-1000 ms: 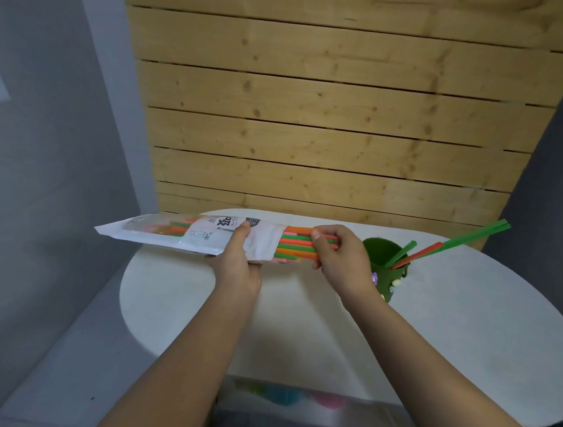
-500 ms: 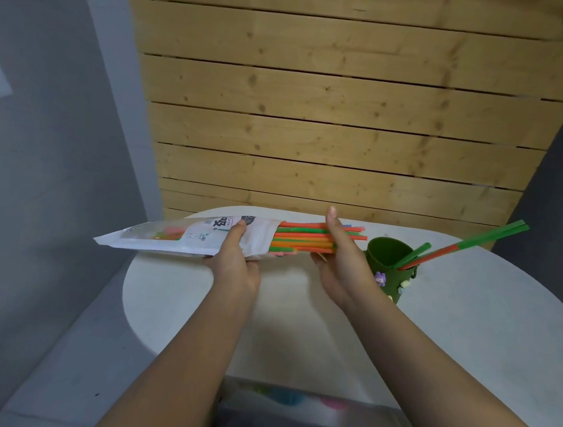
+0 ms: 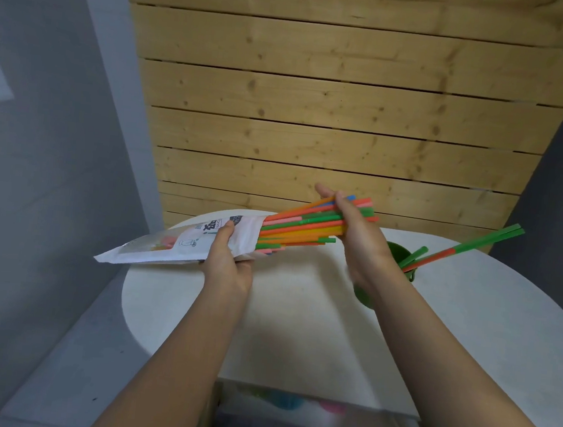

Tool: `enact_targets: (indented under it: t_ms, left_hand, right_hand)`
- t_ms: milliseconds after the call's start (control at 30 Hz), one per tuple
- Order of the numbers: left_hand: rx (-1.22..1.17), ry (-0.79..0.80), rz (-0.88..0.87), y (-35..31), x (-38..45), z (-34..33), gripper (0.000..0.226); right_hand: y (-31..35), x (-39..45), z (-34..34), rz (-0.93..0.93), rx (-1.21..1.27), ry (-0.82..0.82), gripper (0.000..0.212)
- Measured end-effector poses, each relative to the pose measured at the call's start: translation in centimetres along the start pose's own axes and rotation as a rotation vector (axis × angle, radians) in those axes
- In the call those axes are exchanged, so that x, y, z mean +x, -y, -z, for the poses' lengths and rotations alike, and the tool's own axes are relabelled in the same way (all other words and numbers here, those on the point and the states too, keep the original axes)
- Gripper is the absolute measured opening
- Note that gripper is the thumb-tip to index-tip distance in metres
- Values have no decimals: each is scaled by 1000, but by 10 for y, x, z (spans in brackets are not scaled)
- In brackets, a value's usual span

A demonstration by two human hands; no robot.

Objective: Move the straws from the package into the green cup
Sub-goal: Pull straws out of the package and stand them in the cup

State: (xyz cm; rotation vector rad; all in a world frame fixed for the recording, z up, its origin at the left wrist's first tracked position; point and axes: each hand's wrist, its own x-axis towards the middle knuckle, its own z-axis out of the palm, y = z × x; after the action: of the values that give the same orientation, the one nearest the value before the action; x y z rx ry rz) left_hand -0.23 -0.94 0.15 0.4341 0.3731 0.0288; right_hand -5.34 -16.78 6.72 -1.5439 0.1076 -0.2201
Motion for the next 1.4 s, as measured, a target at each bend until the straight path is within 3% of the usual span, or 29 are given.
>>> enact_targets:
  t_ms: [233,333,433,533,700,800,967,1167,1400]
  left_hand:
    - [19,25,49,3,-14,-11,55]
    - [52,47,60,5,-21,-14,57]
    - [69,56,71,5,-22,-13,57]
    - [69,77,78,6,-23,-12,57]
    - [1,58,72,10,-21,-14,58]
    - [-8,56,72,12,-17,-12,59]
    - [-27,46,88,14,-10,-11,60]
    - [-29,45,88,21,-2,-5,67]
    - [13,10,56,30,5,-3,68]
  right_hand:
    - [26,-5,6,142,-37,-135,35]
    - [38,-8,7,221,-8,-250,30]
    - [53,-14,8,304,25,-350,39]
    - [66,-20,7,336,140,-371,45]
    - [83,-4,-3,212,436,-378,22]
    - [83,1,-8,164,587,-433,24]
    - [86,-2,-8,232,598,-486,20]
    - [110,-8,10,340,513,-476,37]
    - [150,-14,54,370,598,-535,48]
